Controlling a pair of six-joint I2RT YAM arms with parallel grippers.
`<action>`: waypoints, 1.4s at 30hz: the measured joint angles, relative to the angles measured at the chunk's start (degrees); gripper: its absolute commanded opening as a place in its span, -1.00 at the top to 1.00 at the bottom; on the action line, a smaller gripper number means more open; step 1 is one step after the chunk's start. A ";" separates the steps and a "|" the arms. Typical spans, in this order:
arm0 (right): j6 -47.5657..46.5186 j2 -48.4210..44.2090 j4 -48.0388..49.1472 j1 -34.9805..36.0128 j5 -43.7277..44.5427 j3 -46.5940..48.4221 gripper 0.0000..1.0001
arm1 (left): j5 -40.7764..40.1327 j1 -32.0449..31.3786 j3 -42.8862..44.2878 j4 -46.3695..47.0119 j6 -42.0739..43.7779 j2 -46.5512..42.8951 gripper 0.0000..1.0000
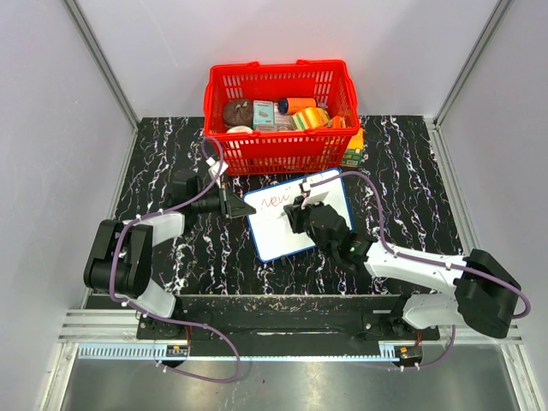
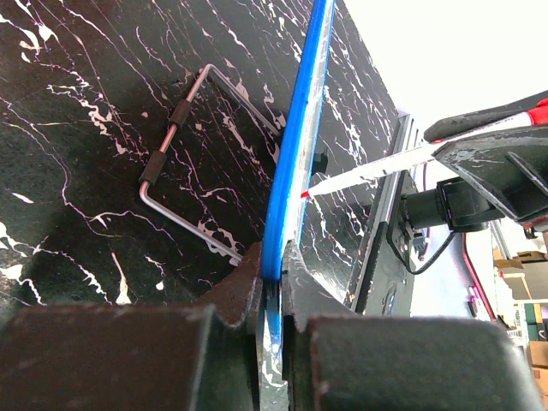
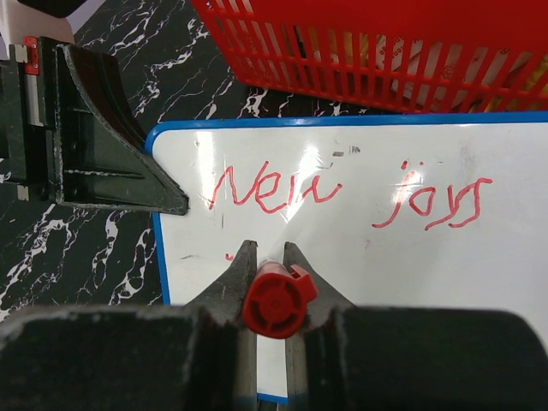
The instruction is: Write a sentence on the whiteboard
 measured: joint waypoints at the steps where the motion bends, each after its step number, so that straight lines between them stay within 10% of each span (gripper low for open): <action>1: 0.00 -0.07 -0.13 -0.02 0.02 0.00 1.00 | 0.00 0.00 0.00 0.00 0.00 0.02 1.00; 42: 2.60 -8.85 -3.39 -3.43 -1.81 -2.69 1.00 | 0.02 0.00 0.00 0.00 0.00 0.02 1.00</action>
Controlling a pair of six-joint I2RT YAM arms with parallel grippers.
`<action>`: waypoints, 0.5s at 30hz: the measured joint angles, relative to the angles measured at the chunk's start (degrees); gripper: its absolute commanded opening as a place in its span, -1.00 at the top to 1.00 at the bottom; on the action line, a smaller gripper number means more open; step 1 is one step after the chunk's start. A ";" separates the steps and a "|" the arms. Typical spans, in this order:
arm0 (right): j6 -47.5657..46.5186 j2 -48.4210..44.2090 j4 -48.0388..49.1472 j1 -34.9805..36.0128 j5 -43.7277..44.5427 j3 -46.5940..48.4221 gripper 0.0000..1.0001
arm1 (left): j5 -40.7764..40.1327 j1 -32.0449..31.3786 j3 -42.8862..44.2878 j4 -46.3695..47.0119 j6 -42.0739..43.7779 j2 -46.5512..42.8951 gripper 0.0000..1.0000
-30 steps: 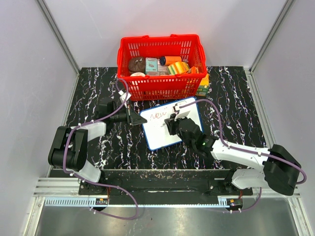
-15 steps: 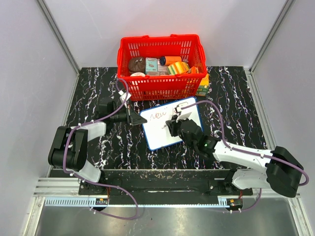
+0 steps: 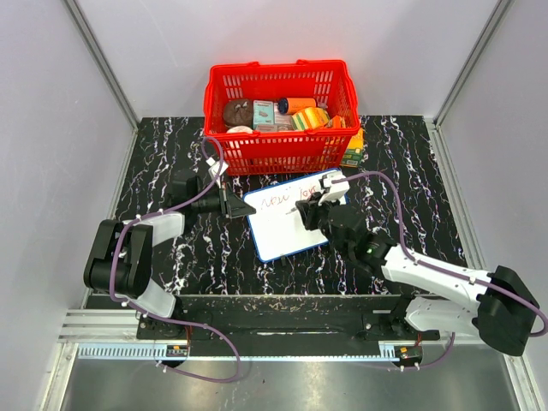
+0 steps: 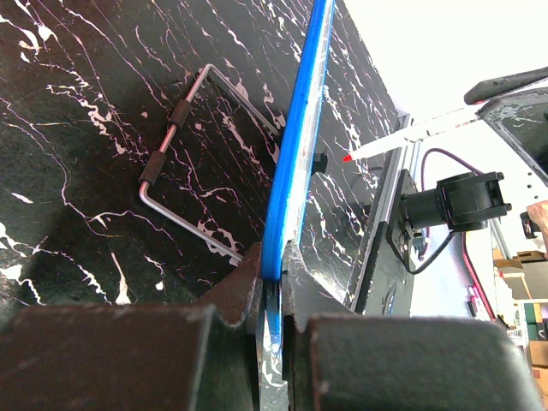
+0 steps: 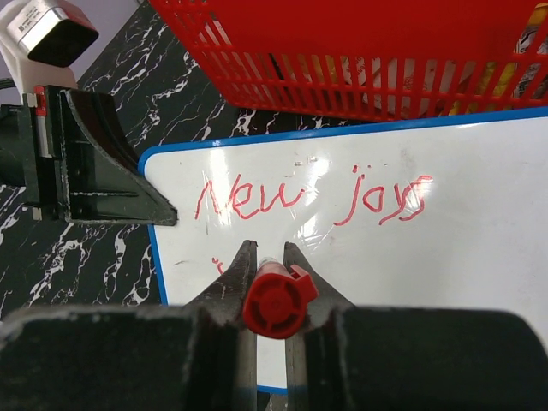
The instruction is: Write a sentence on the whiteboard
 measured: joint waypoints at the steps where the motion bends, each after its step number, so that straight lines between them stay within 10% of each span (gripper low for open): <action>1: 0.04 0.13 0.00 -0.09 -0.02 0.00 1.00 | 0.00 0.00 0.00 0.00 0.00 0.00 1.00; 15: 0.48 3.85 0.00 -0.20 -0.94 0.02 1.00 | 0.00 0.00 0.00 0.00 0.00 0.00 1.00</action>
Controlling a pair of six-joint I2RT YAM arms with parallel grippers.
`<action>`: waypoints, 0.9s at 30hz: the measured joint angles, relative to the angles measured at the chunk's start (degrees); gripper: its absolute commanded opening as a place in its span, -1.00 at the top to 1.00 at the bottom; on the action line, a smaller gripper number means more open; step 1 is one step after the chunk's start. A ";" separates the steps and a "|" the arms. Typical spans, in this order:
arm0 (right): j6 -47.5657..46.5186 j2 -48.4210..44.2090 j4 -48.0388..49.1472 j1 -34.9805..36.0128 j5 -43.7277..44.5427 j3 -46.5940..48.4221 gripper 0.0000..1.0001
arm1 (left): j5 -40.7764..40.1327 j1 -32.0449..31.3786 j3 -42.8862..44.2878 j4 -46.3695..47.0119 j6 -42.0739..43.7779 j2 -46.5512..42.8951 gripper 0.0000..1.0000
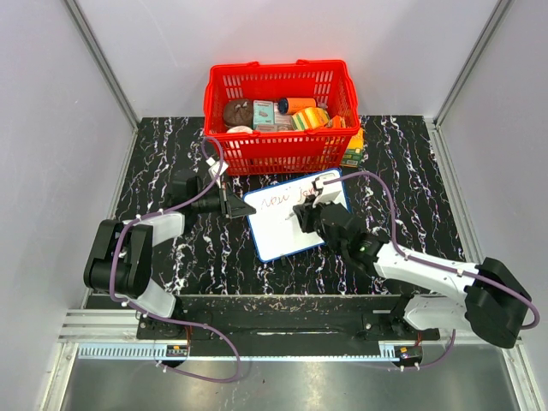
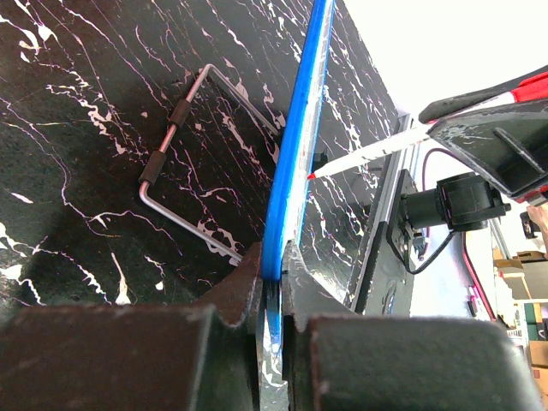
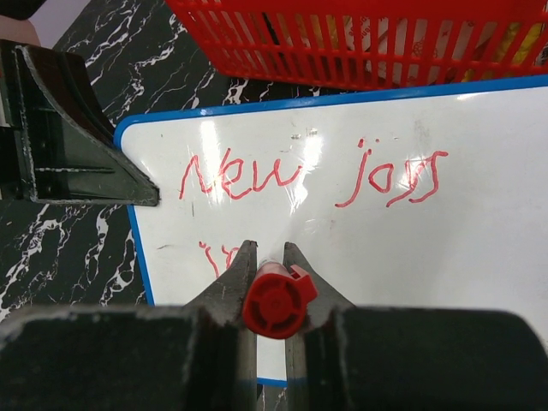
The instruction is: Write a sentence on the whiteboard
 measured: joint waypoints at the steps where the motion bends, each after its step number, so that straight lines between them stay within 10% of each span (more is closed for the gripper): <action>1: 0.00 0.26 0.00 0.00 0.00 0.00 1.00 | 0.00 0.00 0.00 0.00 0.00 0.00 1.00; 27: 0.42 0.04 1.18 -0.04 1.68 0.20 1.00 | 0.00 0.00 0.00 0.00 0.00 -0.02 1.00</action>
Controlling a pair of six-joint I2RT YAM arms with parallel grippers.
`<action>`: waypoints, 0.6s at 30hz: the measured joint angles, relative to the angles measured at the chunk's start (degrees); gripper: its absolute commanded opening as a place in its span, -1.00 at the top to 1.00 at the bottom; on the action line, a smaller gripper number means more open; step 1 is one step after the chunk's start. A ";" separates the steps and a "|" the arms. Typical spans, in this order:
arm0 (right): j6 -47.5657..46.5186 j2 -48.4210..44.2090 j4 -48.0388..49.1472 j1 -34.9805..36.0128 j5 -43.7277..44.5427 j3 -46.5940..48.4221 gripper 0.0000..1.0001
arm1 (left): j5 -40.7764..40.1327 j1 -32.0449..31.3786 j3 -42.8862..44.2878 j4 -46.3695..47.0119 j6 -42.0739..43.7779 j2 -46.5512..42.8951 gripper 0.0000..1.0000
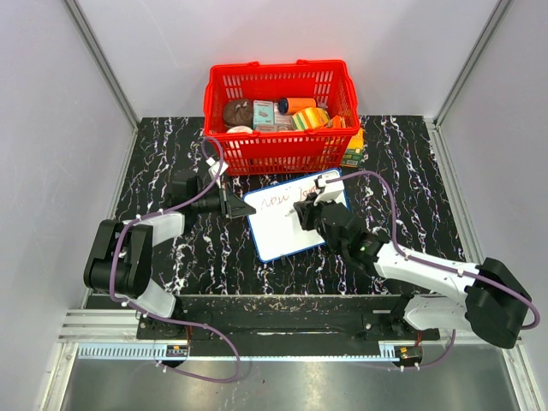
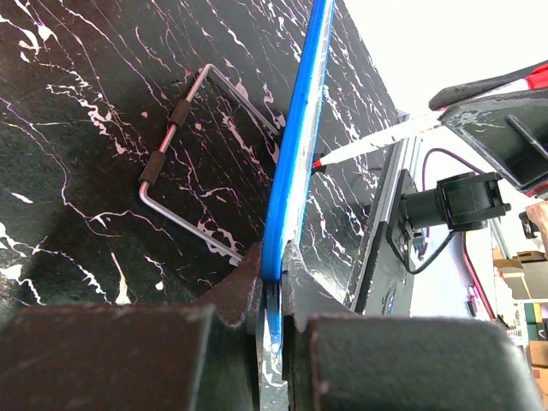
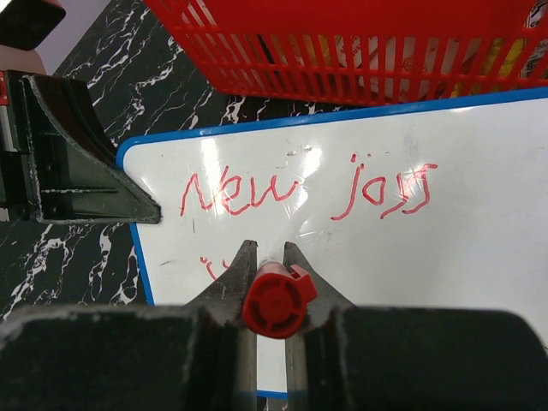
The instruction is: Write a sentence on the whiteboard
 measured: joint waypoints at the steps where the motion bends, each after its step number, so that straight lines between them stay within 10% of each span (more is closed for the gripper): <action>1: 0.02 0.24 0.13 0.00 0.00 0.00 1.00 | 0.00 0.00 0.00 0.00 0.00 0.02 1.00; 18: 0.39 1.31 0.28 0.00 -1.18 0.00 1.00 | 0.02 0.00 0.00 0.00 0.00 0.00 1.00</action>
